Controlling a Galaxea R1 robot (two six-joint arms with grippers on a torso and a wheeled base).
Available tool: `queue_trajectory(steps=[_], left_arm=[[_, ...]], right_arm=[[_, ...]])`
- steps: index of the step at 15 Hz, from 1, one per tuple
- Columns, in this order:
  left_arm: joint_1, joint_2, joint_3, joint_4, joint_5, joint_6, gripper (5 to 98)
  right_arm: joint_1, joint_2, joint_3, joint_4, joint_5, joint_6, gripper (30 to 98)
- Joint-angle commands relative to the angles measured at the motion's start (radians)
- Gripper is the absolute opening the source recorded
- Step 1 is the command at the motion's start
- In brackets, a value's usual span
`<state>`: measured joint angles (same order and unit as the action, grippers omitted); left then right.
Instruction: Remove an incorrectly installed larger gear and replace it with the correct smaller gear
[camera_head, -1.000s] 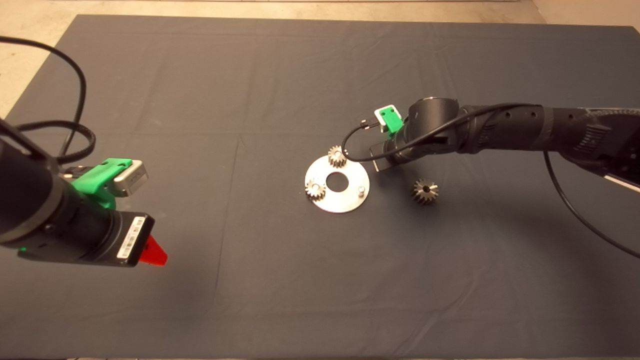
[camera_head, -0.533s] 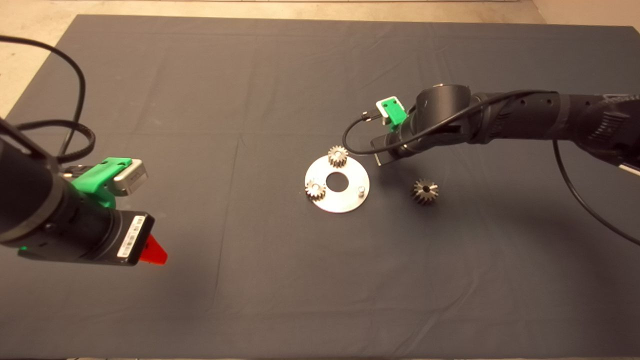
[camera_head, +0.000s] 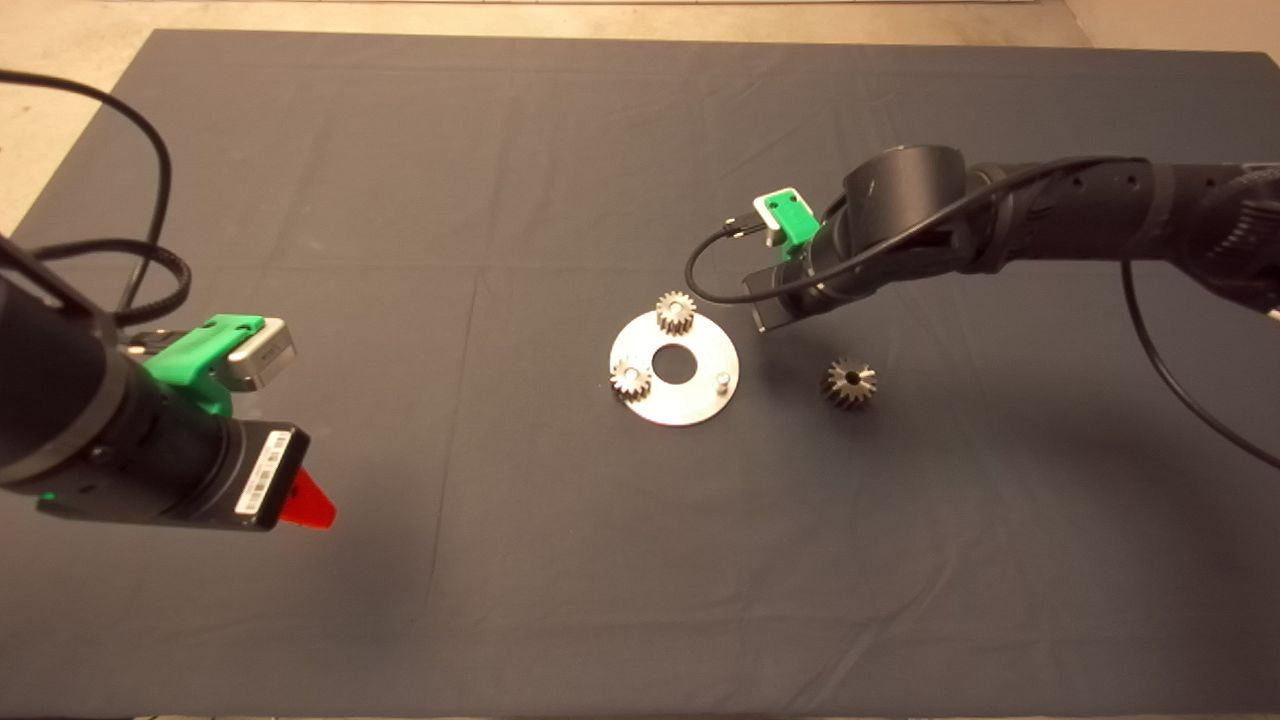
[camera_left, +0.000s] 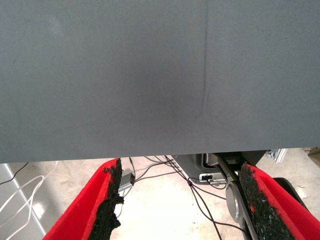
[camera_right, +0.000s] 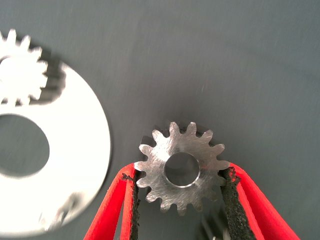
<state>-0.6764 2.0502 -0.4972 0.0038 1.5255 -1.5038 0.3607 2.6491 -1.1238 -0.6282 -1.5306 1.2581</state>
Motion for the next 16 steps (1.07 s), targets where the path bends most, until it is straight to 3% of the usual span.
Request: queue_trajectory(steps=[1, 4, 12, 13, 16], left_arm=[[-0.011, -0.001, 0.0, 0.019, 0.11, 0.001, 59.2], [-0.011, -0.003, 0.002, 0.025, 0.11, 0.001, 59.2], [-0.011, -0.001, 0.008, 0.025, 0.11, -0.004, 59.2], [-0.011, -0.001, 0.007, 0.025, 0.11, -0.004, 59.2], [-0.011, -0.001, 0.01, 0.026, 0.11, -0.006, 59.2]], right_arm=[[0.118, -0.005, 0.038, 0.326, -0.127, 0.024, 34.9], [0.124, 0.007, 0.046, 0.384, -0.127, 0.053, 34.8], [0.138, 0.029, 0.092, 0.383, -0.127, 0.073, 34.6], [0.138, 0.05, 0.127, 0.374, -0.127, 0.073, 34.6], [0.135, 0.067, 0.141, 0.206, -0.127, 0.093, 34.5]])
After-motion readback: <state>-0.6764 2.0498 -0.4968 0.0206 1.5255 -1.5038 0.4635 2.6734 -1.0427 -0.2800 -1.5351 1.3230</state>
